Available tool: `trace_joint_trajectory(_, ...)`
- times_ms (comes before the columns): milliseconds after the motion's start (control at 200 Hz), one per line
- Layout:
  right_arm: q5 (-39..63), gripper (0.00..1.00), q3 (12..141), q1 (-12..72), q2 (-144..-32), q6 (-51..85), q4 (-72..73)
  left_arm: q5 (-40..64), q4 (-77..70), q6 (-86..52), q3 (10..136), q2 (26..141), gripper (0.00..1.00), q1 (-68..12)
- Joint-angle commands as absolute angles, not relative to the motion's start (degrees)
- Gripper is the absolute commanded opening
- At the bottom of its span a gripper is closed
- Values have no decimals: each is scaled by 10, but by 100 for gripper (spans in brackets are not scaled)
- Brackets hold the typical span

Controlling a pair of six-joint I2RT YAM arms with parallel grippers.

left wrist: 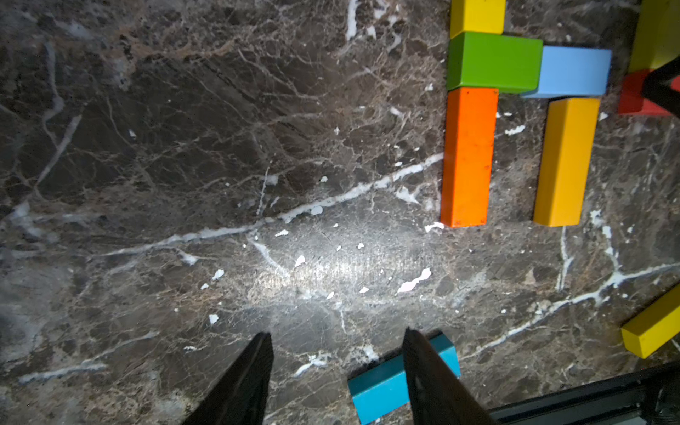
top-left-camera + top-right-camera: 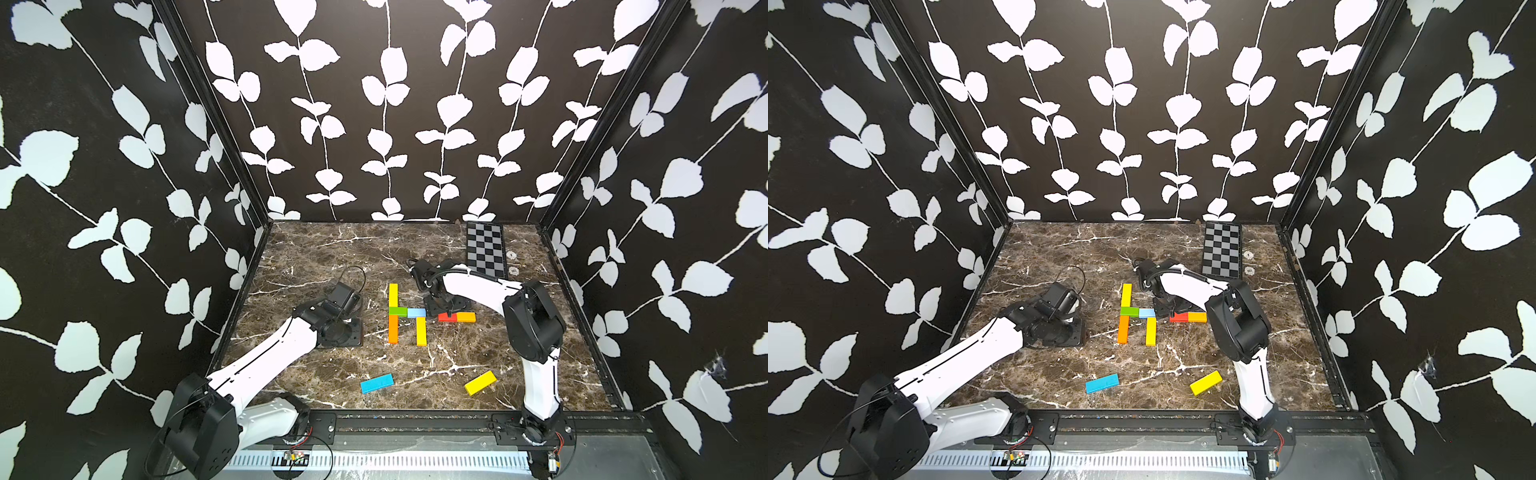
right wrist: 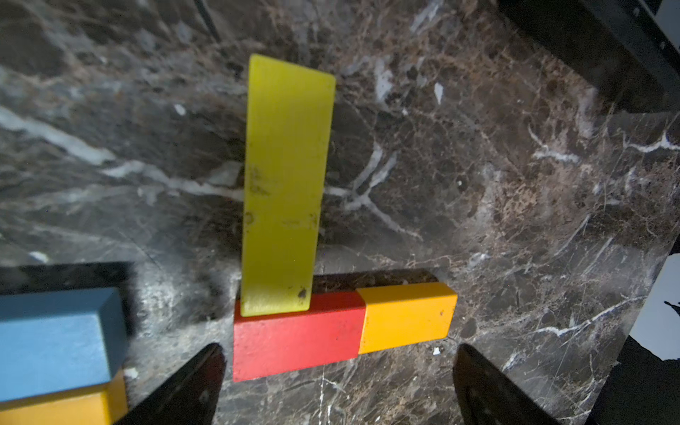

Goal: Assemble the letter h with building blocks
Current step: Adjust the building block at the center of the board.

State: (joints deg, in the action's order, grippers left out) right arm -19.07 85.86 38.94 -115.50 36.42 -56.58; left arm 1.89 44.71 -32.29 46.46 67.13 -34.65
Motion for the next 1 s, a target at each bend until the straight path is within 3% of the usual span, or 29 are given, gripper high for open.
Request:
trace_joint_trajectory(0, -193, 94, 853, 385, -1163, 364, -566, 9, 465, -316, 472, 671, 59, -350)
trace_joint_trajectory(995, -188, 94, 853, 377, -1167, 362, -558, 4, 478, -307, 484, 685, 59, -356)
